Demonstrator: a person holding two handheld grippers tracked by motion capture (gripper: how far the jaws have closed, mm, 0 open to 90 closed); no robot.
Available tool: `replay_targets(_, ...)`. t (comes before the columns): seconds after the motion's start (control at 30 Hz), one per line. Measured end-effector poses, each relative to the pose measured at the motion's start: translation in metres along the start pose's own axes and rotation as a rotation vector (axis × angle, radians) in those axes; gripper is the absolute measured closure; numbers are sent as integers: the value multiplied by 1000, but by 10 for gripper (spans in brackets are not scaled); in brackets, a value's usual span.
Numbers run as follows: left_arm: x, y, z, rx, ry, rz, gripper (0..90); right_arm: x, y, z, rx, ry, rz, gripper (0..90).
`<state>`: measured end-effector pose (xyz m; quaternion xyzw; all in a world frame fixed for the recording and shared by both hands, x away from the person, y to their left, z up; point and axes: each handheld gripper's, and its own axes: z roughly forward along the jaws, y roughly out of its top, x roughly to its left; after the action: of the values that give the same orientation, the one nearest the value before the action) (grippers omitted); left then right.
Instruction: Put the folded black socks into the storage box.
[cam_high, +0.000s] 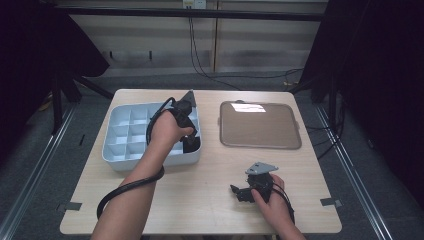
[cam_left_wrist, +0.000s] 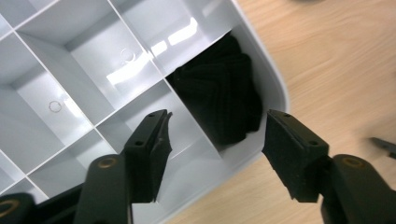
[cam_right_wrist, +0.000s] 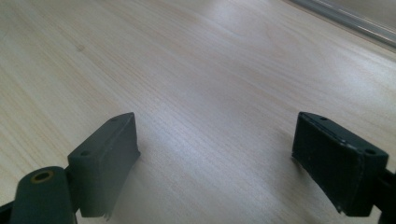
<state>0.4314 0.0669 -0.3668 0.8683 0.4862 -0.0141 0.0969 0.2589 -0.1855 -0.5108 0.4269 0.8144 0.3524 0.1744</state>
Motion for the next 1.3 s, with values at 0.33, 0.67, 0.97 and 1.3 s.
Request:
replay_targets(0.33,-10,-15,-13,-19,-46,71,312,0,0,0,0,1,4,137)
replay_targets(0.67,-28,-42,-15,-64,-87,159,303,1,0,0,1,4,4,137)
replay_targets(0.97,-40,-70,-1,-94,-101,225,307,1,-1,0,0,5,1,138)
replay_targets(1.3,-50,-111,34,-105,-165,266,308,1,-1,-1,4,6,3,137)
